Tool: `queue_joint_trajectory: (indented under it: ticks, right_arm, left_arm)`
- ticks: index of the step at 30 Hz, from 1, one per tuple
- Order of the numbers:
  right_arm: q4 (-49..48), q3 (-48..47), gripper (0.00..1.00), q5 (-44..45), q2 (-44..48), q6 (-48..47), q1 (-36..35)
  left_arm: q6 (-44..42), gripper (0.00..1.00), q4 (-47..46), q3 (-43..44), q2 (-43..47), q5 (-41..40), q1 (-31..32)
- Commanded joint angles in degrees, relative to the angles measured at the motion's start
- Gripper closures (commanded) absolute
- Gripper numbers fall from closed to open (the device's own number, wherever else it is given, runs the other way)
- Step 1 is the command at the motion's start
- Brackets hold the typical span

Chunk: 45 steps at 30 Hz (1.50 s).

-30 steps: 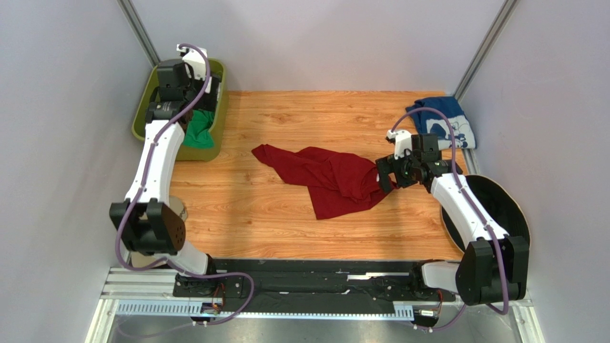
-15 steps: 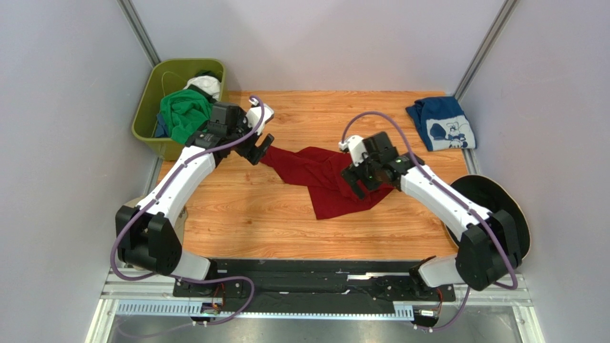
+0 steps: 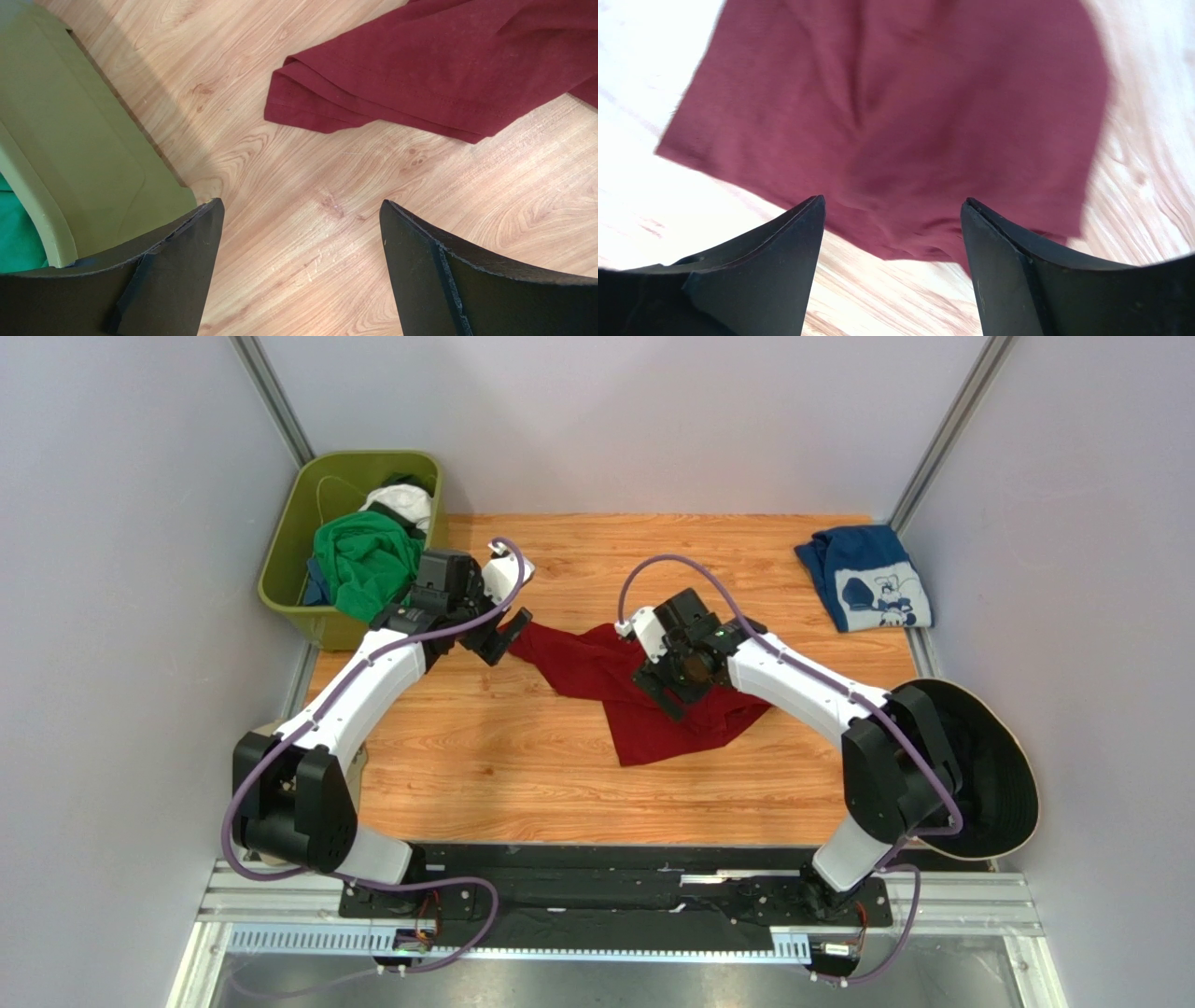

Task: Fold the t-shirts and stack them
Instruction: Flatten the tshirt out

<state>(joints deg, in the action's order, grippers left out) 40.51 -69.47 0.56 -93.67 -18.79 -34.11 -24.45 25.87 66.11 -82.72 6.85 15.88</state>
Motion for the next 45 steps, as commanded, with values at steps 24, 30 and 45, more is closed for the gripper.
queue_joint_trajectory:
  ticks: [24, 30, 45]
  right_arm:
    - [-4.2, 0.5, 0.58, 5.9, -6.4, -1.5, -4.6]
    - [-2.9, -0.8, 1.0, 9.2, -5.2, -3.1, -4.0]
    - [7.3, -18.1, 1.0, 18.9, 1.8, -10.0, -0.4]
  left_arm:
    - [-1.5, 0.11, -5.1, -2.2, -1.7, -1.4, 0.0]
    - [-1.1, 0.12, -5.6, -2.6, -2.0, -1.1, 0.0]
    - [-0.1, 0.12, -6.4, -1.6, -4.0, -2.9, 3.4]
